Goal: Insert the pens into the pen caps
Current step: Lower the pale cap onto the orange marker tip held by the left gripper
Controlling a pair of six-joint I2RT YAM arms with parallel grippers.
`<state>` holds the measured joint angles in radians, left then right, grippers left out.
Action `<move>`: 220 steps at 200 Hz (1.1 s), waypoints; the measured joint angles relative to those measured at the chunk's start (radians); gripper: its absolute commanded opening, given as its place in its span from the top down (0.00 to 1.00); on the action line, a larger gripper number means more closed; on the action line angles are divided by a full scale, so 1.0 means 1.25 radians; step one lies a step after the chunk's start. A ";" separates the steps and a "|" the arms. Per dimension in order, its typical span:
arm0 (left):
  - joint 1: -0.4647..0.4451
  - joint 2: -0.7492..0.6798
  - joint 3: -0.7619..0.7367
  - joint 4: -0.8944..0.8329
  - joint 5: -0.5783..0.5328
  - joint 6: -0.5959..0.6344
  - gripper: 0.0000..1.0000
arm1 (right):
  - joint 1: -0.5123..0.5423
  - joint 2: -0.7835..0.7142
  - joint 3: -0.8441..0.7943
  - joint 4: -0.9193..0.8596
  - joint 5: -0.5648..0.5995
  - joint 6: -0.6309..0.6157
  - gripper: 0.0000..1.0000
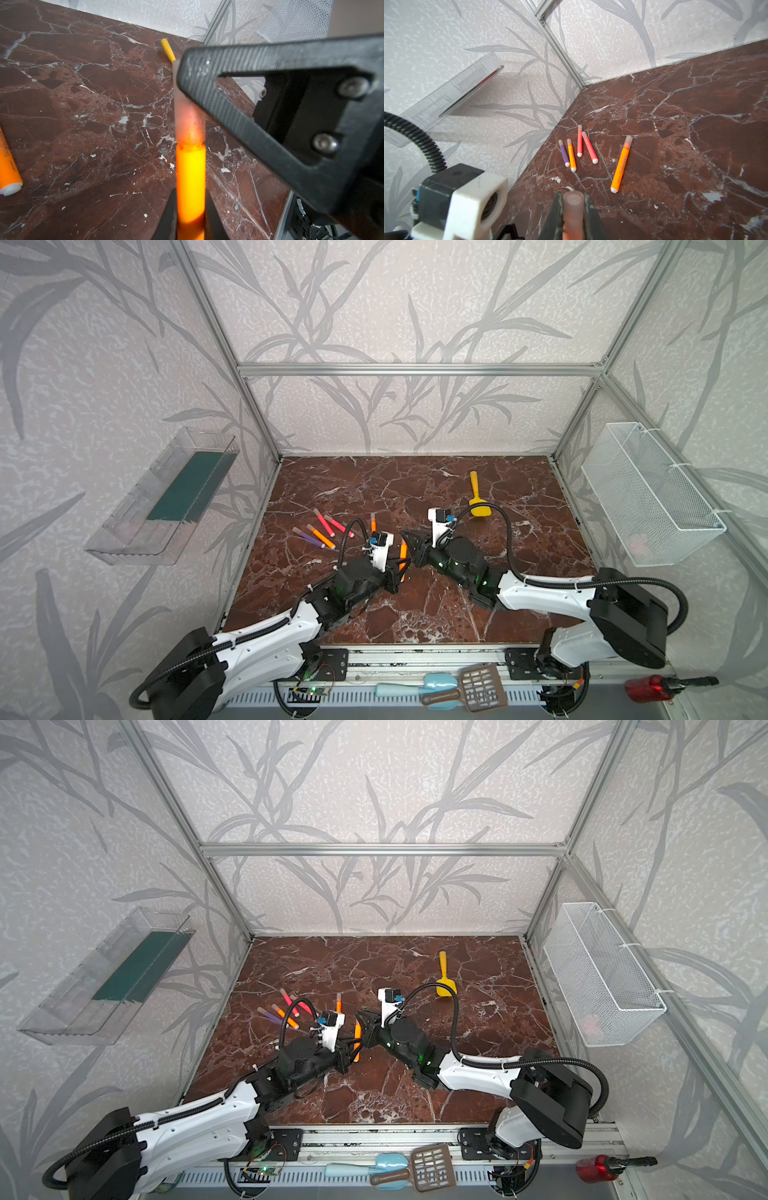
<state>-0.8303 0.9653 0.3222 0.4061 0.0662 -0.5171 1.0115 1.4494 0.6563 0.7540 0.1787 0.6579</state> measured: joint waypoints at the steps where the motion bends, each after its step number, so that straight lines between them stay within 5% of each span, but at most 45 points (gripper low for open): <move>1: 0.000 0.001 0.001 -0.001 0.000 0.000 1.00 | 0.001 0.000 0.000 -0.001 0.002 -0.001 1.00; 35: 0.000 0.006 0.004 -0.011 -0.002 0.001 1.00 | 0.004 0.004 0.000 -0.005 0.011 -0.014 1.00; 79: 0.003 0.006 0.009 -0.009 0.002 0.013 1.00 | 0.013 -0.017 -0.042 0.004 0.016 -0.028 0.64; 123: 0.009 0.020 0.029 0.047 0.008 0.045 1.00 | -0.027 -0.109 -0.055 -0.091 -0.016 -0.036 0.45; 220: 0.005 0.047 0.029 0.082 0.030 0.100 1.00 | -0.072 -0.116 0.042 -0.160 -0.077 -0.031 0.37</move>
<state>-0.8246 1.0237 0.3580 0.5091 0.1036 -0.3923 0.9215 1.3045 0.7094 0.5537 0.0830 0.6193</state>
